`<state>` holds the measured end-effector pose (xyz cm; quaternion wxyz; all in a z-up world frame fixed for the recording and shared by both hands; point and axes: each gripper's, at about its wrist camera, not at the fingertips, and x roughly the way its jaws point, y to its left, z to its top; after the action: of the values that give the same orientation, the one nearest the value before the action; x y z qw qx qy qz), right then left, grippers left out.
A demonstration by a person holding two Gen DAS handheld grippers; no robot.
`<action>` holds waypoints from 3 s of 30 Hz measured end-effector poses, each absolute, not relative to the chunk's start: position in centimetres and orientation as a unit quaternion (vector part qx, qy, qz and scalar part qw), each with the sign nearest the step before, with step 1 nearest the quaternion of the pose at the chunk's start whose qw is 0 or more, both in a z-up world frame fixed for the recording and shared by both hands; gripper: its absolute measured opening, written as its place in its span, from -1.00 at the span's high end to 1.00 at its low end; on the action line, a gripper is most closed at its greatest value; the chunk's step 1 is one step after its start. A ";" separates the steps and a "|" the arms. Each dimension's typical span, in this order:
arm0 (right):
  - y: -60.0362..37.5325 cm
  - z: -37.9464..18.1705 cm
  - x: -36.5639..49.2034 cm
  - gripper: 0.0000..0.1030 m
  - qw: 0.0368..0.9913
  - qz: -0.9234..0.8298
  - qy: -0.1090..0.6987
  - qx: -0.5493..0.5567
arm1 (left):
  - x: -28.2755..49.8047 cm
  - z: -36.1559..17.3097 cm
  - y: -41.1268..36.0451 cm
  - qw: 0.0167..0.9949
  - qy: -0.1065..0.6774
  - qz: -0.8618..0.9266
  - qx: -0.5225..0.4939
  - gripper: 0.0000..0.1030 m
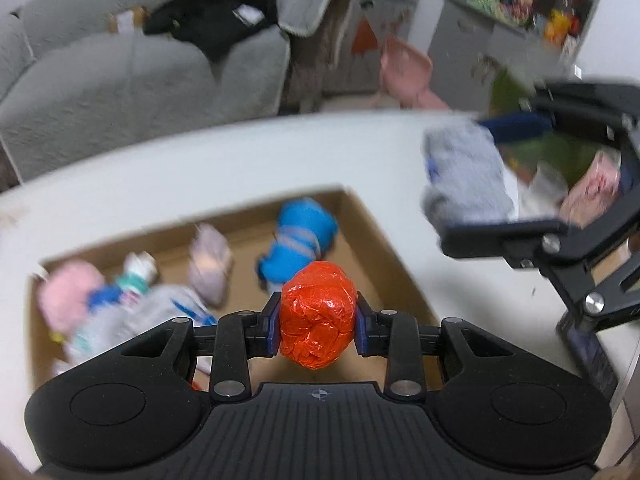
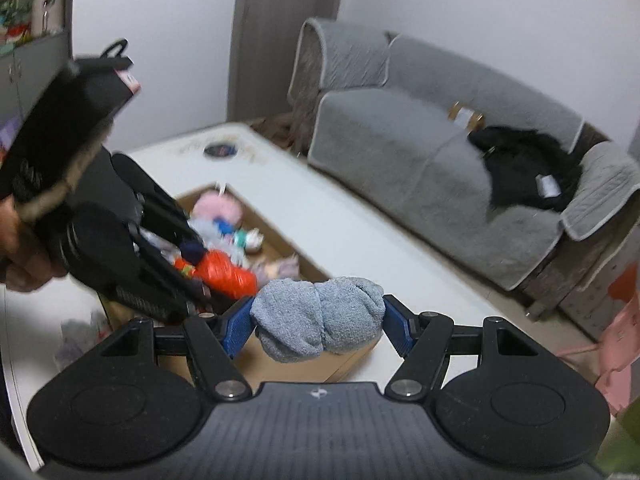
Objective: Organize objects
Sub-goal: 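Carry both bundles into the tray and open both grippers, then move both grippers back to the pile beside the tray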
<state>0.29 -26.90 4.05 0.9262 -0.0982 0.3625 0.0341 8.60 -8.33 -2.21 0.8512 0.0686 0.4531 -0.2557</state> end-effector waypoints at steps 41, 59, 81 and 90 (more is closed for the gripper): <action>-26.1 -4.4 6.8 -0.46 0.843 0.054 0.518 -0.135 | 12.3 -8.4 -8.5 0.855 0.440 -0.211 0.179 0.02; -24.9 -2.4 5.1 -0.63 0.848 0.038 0.508 -0.144 | 10.3 -5.5 -7.8 0.864 0.423 -0.206 0.180 -0.29; -21.6 0.3 1.5 -0.72 0.871 0.032 0.477 -0.108 | 4.5 -1.6 -2.7 0.882 0.409 -0.186 0.141 -0.46; -17.2 0.3 -4.7 -0.80 0.896 0.043 0.438 -0.065 | -2.4 -2.3 2.1 0.892 0.405 -0.180 0.089 -0.60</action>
<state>-4.69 -17.25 0.33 0.8955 -0.0652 0.4381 0.0428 -2.44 2.08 -2.26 0.8919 0.0893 0.4052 -0.1797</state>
